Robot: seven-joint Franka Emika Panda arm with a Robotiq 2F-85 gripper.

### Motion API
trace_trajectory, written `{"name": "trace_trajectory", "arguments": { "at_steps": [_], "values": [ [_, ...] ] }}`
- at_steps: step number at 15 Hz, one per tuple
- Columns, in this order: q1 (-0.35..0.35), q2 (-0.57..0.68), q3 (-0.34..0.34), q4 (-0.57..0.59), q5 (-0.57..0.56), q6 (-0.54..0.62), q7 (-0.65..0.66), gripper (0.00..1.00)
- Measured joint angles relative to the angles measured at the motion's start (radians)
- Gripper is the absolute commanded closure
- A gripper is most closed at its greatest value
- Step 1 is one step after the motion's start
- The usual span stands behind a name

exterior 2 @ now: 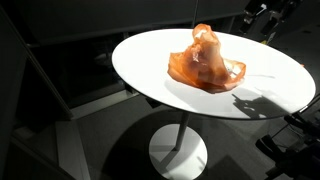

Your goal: Put the black and yellow bottle on the table

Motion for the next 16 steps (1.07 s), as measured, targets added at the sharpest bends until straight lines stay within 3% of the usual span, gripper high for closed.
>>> {"name": "trace_trajectory", "arguments": {
  "at_steps": [9,15,16],
  "values": [
    [-0.018,0.261,-0.006,0.167,-0.252,0.151,0.126,0.00],
    [0.019,0.367,-0.022,0.255,-0.263,0.180,0.131,0.00],
    [0.028,0.378,-0.026,0.266,-0.263,0.182,0.131,0.07]
  ]
}}
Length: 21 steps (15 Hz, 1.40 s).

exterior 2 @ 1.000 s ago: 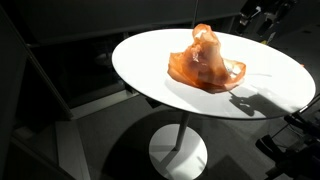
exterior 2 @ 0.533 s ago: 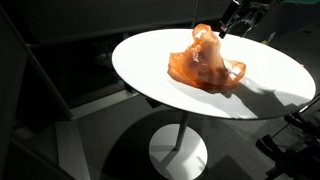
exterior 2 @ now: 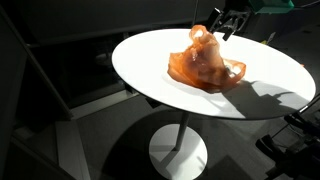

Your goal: Put the black and yellow bottle on the table

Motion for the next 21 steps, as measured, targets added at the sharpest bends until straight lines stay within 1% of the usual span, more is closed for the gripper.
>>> {"name": "trace_trajectory", "arguments": {
  "at_steps": [1,5,6,7,8,14,17,21],
  "values": [
    [0.009,0.010,-0.004,0.010,0.000,0.001,0.000,0.25],
    [0.036,0.037,-0.022,0.039,0.000,0.003,0.000,0.60],
    [0.041,0.040,-0.027,0.043,0.000,0.003,0.000,0.66],
    [0.045,0.043,-0.032,0.046,0.000,0.003,0.000,0.75],
    [0.048,0.044,-0.037,0.048,0.000,0.003,0.000,0.80],
    [0.050,0.028,-0.048,0.070,0.016,-0.020,0.001,0.80],
    [0.045,-0.021,-0.049,0.073,0.047,-0.071,0.001,0.80],
    [0.017,-0.089,-0.074,0.074,0.041,-0.115,0.012,0.80]
  ]
}}
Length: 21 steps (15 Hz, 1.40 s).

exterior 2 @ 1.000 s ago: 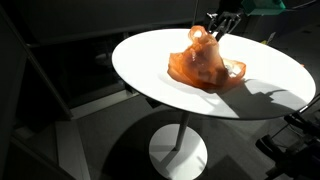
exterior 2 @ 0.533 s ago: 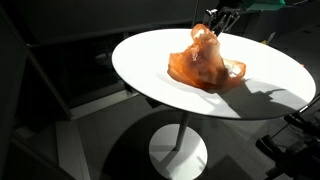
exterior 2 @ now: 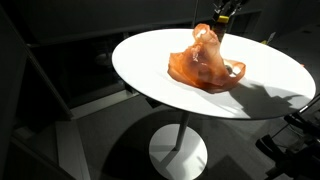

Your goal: Put the black and yellow bottle on the table

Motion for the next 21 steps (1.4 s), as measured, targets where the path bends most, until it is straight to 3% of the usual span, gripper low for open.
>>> {"name": "trace_trajectory", "arguments": {
  "at_steps": [8,15,16,17,18,21],
  "values": [
    [-0.108,-0.021,-0.077,-0.040,-0.134,-0.010,0.118,0.80],
    [-0.129,-0.018,-0.101,-0.152,-0.224,-0.010,0.207,0.80],
    [-0.129,-0.018,-0.101,-0.165,-0.237,-0.010,0.219,0.63],
    [-0.129,-0.018,-0.101,-0.176,-0.246,-0.010,0.228,0.31],
    [-0.129,-0.018,-0.101,-0.184,-0.252,-0.010,0.235,0.30],
    [-0.128,-0.020,-0.101,-0.194,-0.253,-0.010,0.237,0.08]
  ]
}}
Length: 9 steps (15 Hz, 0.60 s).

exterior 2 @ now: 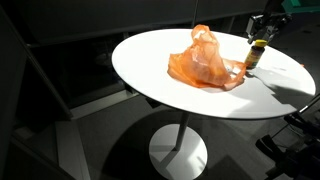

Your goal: Put the black and yellow bottle on the table

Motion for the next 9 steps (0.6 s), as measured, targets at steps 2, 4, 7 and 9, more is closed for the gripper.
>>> {"name": "trace_trajectory", "arguments": {
  "at_steps": [2,4,7,9],
  "values": [
    [0.001,-0.007,0.004,-0.002,0.003,0.000,0.000,0.00],
    [0.002,-0.023,0.016,-0.005,0.051,-0.008,-0.023,0.00],
    [0.011,-0.070,0.047,-0.004,0.200,-0.079,-0.134,0.00],
    [0.019,-0.113,0.064,0.006,0.285,-0.180,-0.213,0.00]
  ]
}}
